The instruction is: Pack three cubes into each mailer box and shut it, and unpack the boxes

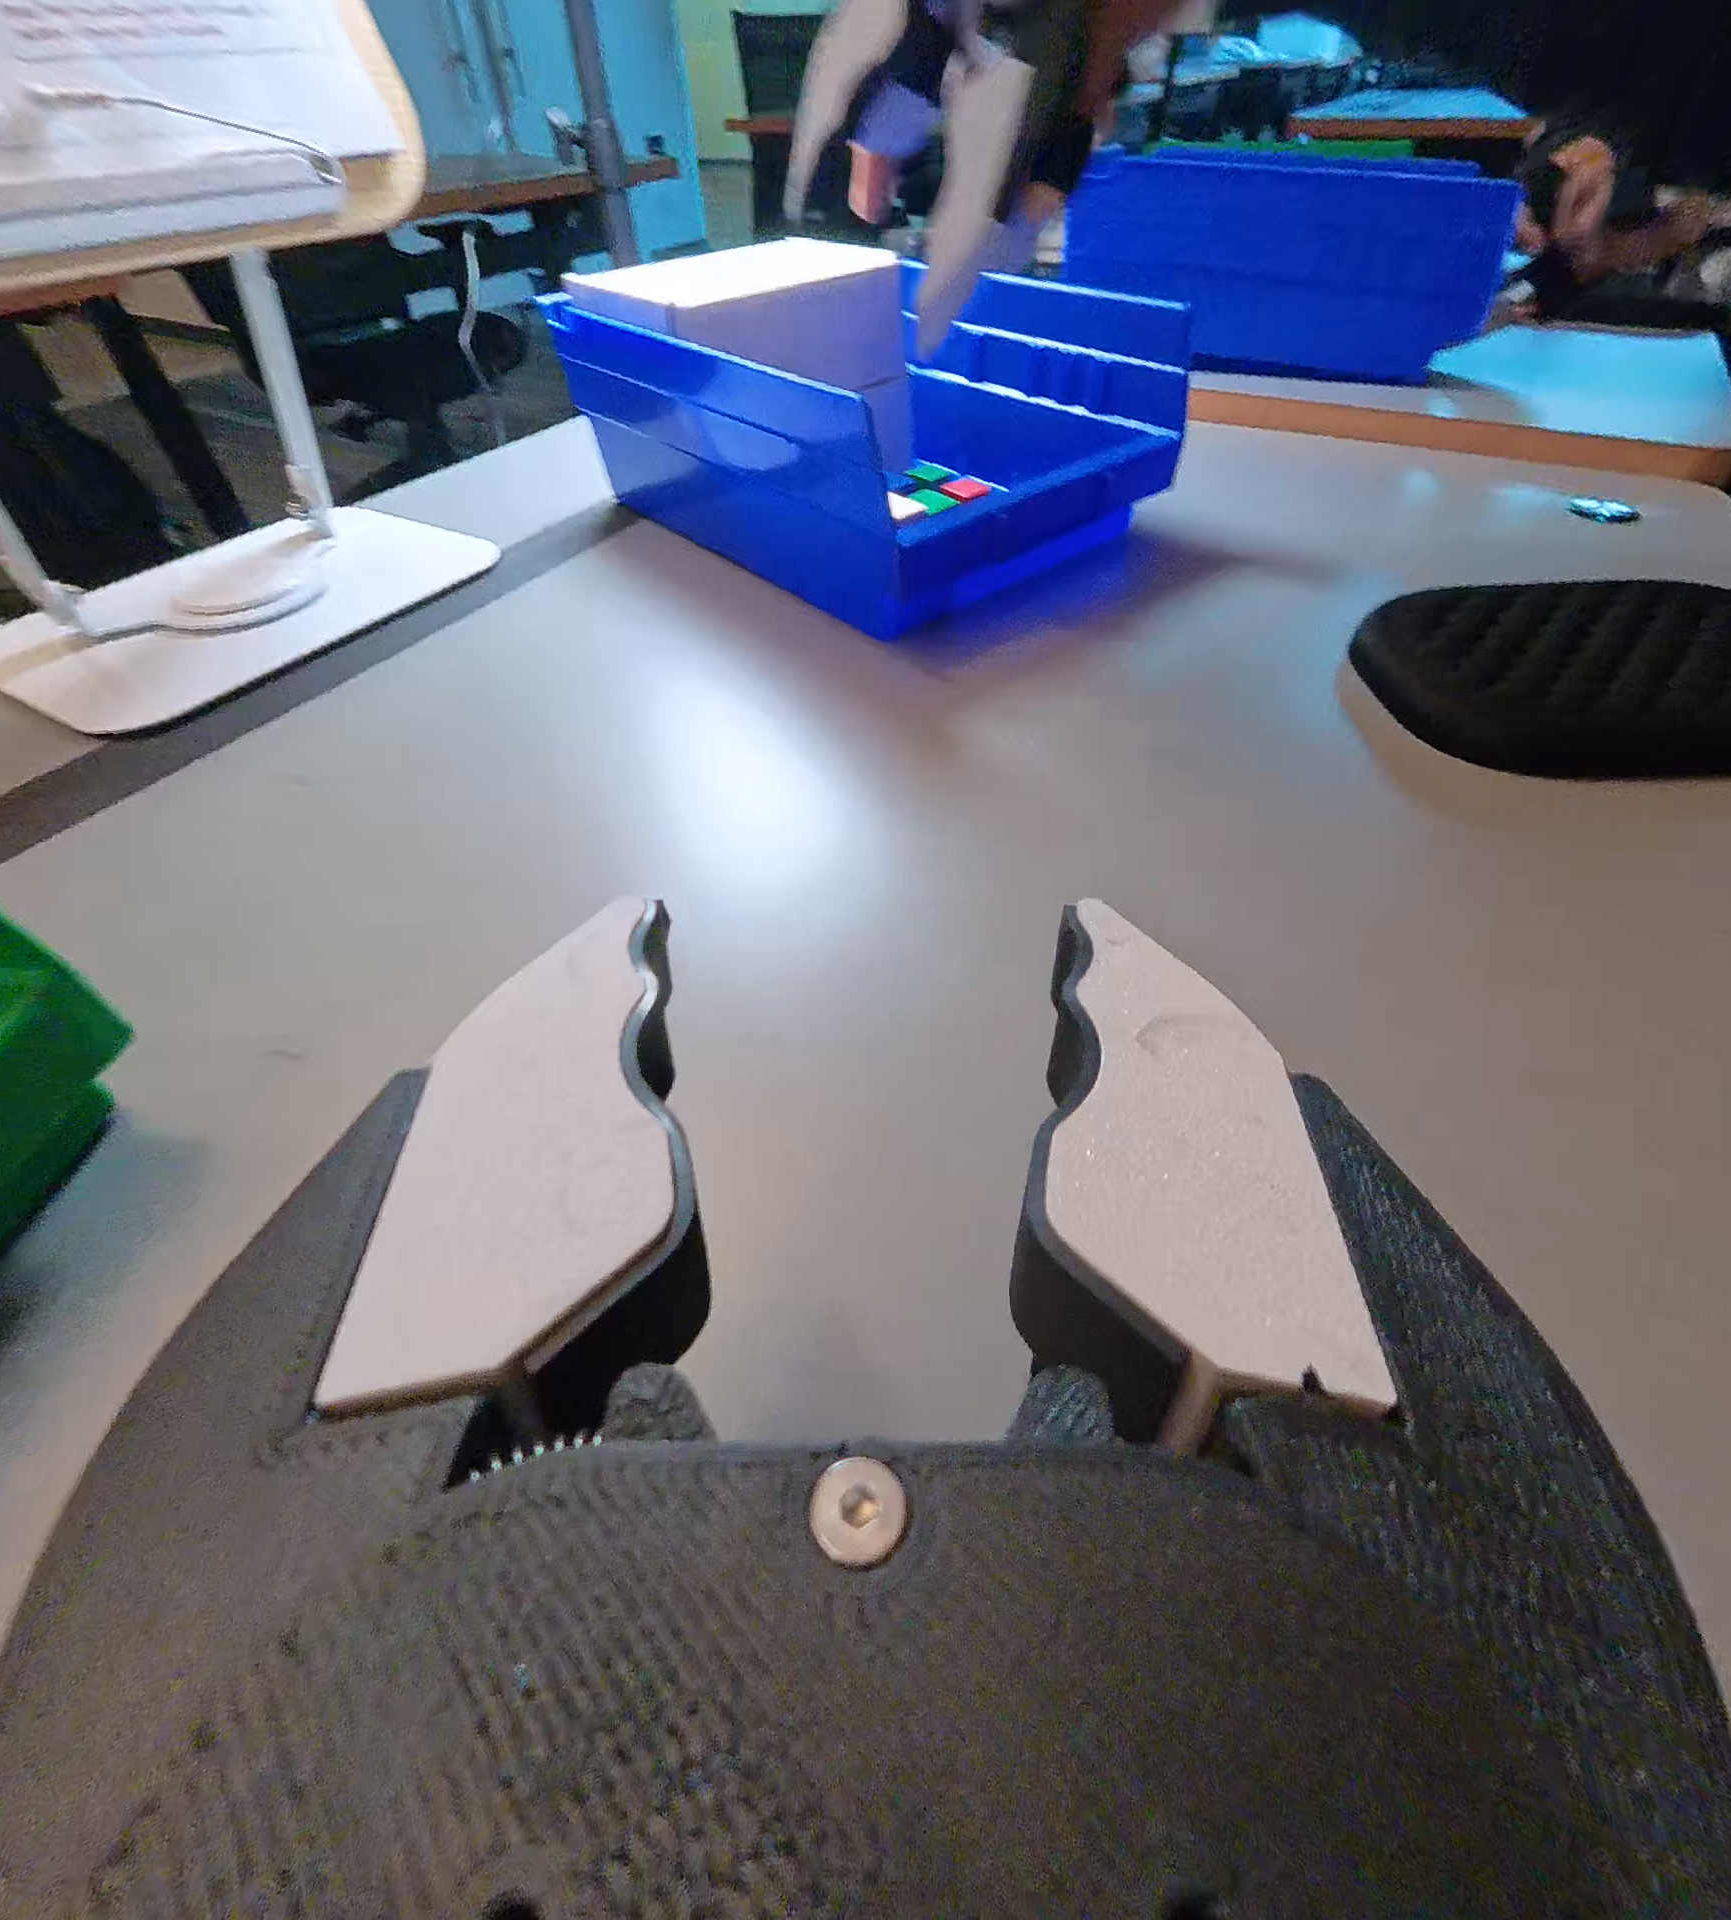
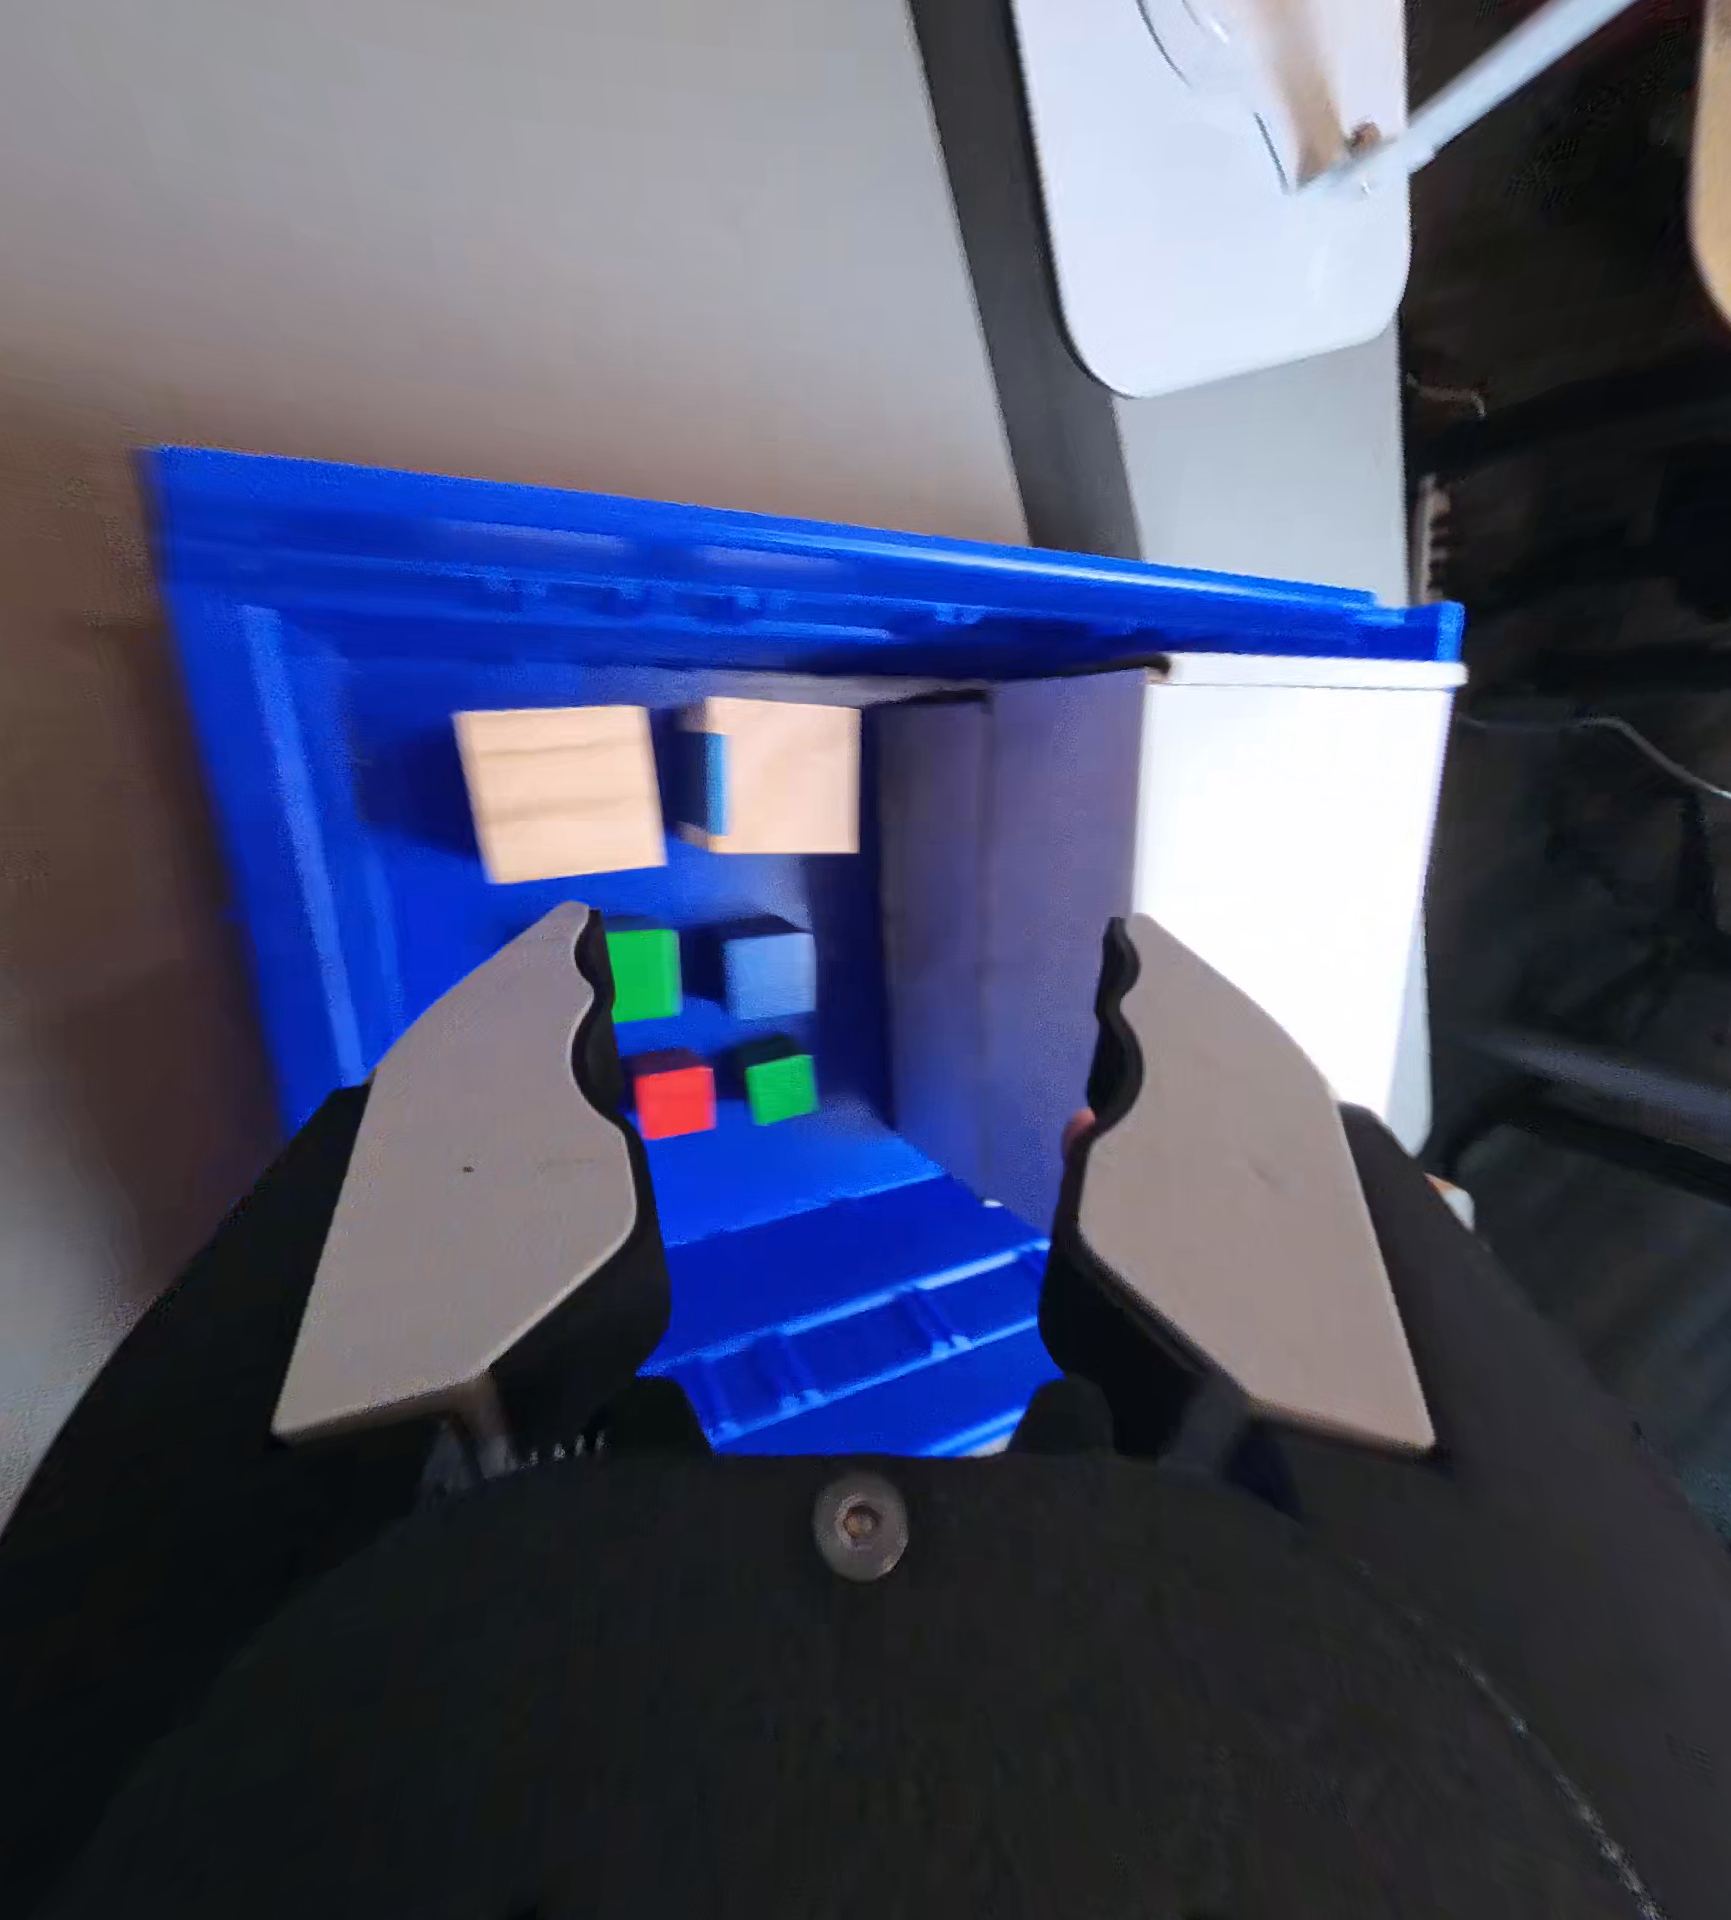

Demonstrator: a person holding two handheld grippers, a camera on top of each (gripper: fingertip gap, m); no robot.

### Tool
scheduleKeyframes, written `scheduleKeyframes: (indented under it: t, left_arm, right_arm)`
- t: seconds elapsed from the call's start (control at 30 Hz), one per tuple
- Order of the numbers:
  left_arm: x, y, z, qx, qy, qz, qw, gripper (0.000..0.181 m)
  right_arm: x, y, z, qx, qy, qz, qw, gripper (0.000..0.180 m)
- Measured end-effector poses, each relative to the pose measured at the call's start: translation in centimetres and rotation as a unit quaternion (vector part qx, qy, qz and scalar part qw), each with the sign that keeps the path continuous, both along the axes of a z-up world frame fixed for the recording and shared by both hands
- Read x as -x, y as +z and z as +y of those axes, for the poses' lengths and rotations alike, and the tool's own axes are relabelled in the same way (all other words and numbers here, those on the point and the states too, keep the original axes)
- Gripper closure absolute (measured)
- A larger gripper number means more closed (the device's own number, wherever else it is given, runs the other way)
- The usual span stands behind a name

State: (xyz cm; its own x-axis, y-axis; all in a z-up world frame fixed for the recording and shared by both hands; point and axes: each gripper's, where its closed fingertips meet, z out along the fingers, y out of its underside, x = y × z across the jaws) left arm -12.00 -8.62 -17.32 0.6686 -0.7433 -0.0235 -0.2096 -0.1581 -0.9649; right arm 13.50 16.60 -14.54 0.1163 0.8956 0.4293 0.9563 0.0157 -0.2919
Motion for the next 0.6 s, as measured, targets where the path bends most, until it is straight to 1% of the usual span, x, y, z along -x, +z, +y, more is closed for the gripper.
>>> scheduleKeyframes:
  t: [0.17,0.27,0.33,0.4,0.47,0.53,0.6]
  left_arm:
    - [3.3,0.9,1.7,-0.014,0.062,0.01,0.998,0.111]
    - [6.5,0.5,3.6,-0.014,0.106,0.064,0.992,0.107]
    - [9.0,0.4,5.2,-0.017,0.135,0.111,0.984,0.105]
    - [11.3,0.1,6.9,0.004,0.153,0.161,0.975,0.103]
    - [13.4,-1.0,8.7,0.05,0.161,0.22,0.961,0.096]
    - [14.9,-2.3,10.3,0.094,0.152,0.272,0.945,0.096]
    - [16.6,-4.0,11.6,0.136,0.145,0.332,0.922,0.096]
  right_arm:
    - [0.0,-2.1,-7.0,0.022,0.011,0.051,0.998,0.096]
    - [-1.1,-4.6,-9.5,0.032,0.002,0.041,0.999,0.096]
    - [-1.9,-6.3,-10.4,0.037,-0.004,0.024,0.999,0.099]
    - [-2.4,-7.5,-10.9,0.04,-0.008,0.012,0.999,0.101]
    - [-2.7,-8.4,-11.2,0.048,-0.011,-0.007,0.999,0.102]
    - [-2.7,-9.1,-10.9,0.043,-0.009,-0.028,0.999,0.105]
    - [-2.6,-9.9,-10.5,0.052,-0.013,-0.041,0.998,0.108]
